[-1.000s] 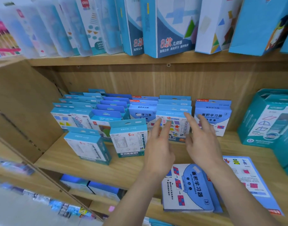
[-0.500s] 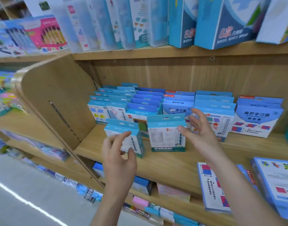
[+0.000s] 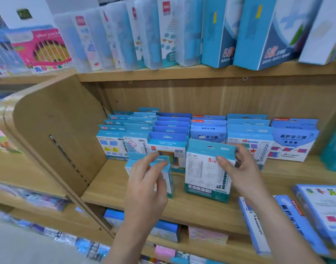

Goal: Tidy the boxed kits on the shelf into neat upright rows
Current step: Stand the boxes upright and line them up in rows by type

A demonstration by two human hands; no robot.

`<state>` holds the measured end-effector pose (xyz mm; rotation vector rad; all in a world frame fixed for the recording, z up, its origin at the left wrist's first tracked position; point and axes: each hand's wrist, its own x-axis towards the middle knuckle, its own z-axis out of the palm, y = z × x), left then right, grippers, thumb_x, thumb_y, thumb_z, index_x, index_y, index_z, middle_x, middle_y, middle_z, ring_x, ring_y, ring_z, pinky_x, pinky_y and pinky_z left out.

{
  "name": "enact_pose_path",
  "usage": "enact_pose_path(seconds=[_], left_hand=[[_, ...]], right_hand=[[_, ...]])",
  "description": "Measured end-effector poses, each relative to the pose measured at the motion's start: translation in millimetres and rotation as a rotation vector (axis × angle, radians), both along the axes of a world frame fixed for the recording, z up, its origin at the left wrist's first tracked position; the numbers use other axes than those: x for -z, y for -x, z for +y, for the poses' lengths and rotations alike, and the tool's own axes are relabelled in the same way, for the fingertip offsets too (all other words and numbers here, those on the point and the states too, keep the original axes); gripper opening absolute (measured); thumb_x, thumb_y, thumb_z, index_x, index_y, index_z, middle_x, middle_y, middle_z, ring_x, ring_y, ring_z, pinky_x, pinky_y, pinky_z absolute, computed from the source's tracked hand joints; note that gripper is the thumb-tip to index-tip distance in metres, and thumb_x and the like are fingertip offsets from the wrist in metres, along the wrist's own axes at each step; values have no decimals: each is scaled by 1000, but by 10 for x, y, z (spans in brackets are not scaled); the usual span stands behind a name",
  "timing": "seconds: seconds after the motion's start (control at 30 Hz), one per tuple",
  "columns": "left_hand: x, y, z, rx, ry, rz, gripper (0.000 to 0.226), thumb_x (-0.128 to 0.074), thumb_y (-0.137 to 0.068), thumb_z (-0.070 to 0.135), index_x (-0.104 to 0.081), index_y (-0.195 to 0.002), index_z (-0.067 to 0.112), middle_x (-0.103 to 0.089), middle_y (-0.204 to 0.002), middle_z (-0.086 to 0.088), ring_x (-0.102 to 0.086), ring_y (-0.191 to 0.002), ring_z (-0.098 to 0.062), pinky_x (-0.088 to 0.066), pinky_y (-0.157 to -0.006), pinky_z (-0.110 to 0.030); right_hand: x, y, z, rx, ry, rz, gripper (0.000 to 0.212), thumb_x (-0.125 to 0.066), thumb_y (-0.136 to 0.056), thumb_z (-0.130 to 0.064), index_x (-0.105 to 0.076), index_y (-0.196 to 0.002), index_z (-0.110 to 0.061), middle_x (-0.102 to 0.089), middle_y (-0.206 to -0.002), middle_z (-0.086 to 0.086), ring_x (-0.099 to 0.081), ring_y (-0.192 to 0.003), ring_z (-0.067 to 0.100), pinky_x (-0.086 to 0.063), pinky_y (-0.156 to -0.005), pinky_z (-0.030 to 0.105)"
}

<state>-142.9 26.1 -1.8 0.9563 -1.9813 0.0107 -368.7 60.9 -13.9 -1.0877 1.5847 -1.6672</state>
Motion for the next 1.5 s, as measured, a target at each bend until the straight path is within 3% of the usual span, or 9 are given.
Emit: enact_pose_path(seconds=[0.17, 0.3, 0.4, 0.6, 0.93, 1.1, 1.3, 1.4, 1.5], left_hand=[[-35, 429, 218, 238, -468, 162, 53, -53, -88, 46, -45, -136, 27, -54, -132, 13, -50, -121, -5, -46, -99, -33], [-83, 574, 276, 352, -806, 278, 41, -64, -88, 32, -47, -122, 47, -63, -112, 28, -60, -104, 5, -54, -89, -33], [-44, 631, 311, 387, -960, 415, 33, -69, -82, 25, -56, -111, 32, -70, -106, 17, -64, -100, -3, -53, -91, -37], [39, 882, 501, 419, -1125, 648, 41, -69, -67, 29, -60, -105, 17, -73, -99, -3, -69, -94, -21, -56, -81, -40], [57, 1330, 892, 506, -1195, 768, 40, -66, -68, 17, -57, -107, 15, -73, -99, -5, -69, -95, -26, -56, -80, -46], [57, 1647, 1168, 673, -1243, 553, 41, -66, -77, 24, -56, -116, 25, -71, -107, 6, -66, -102, -15, -56, -85, -38], [550, 1864, 1144, 467, -448, -816, 74, -50, -80, 67, -15, -143, 51, -12, -155, 17, -10, -143, -9, -13, -117, -36], [677, 1852, 1076, 404, -401, -877, 59, -38, -77, 65, -37, -133, 47, -42, -146, 7, -46, -130, -19, -37, -104, -46], [679, 1855, 972, 352, -343, -815, 56, -41, -81, 60, -34, -134, 43, -41, -147, 4, -42, -134, -21, -28, -108, -44]], right_hand=[[-165, -2, 177, -5, 91, -315, 26, -66, -77, -30, -61, -102, -24, -72, -104, 0, -69, -93, 21, -54, -71, 37], [-261, 2, 311, -30, 151, -315, 52, -80, -58, -56, -66, -99, -27, -73, -104, 2, -69, -95, 19, -57, -80, 36], [-321, 44, 449, -44, 132, -245, 37, -65, -75, -39, -62, -111, -30, -72, -104, -8, -67, -103, 15, -54, -88, 34], [-307, 318, 878, -124, -28, -5, 44, -59, -89, -13, -50, -126, -34, -71, -104, -7, -67, -93, 2, -49, -73, 12], [-140, 892, 1573, -114, -142, -42, 53, -69, -73, -48, -56, -123, -32, -72, -106, -3, -66, -100, 9, -50, -83, 19], [-146, 974, 1768, 20, -46, -77, 34, -63, -79, -14, -60, -113, -16, -75, -95, -6, -70, -84, 9, -55, -70, 20], [-146, 1690, 2175, 578, 92, -39, 22, -59, -91, -15, -60, -112, -18, -73, -91, -13, -68, -82, 0, -55, -64, 15], [-48, 1896, 2271, 668, 75, 49, 34, -59, -91, -15, -51, -124, -13, -66, -101, -15, -65, -88, -5, -54, -69, 12], [121, 1978, 2305, 665, 71, 77, 36, -58, -91, -11, -46, -125, -14, -65, -110, -12, -63, -101, 0, -54, -80, 16]])
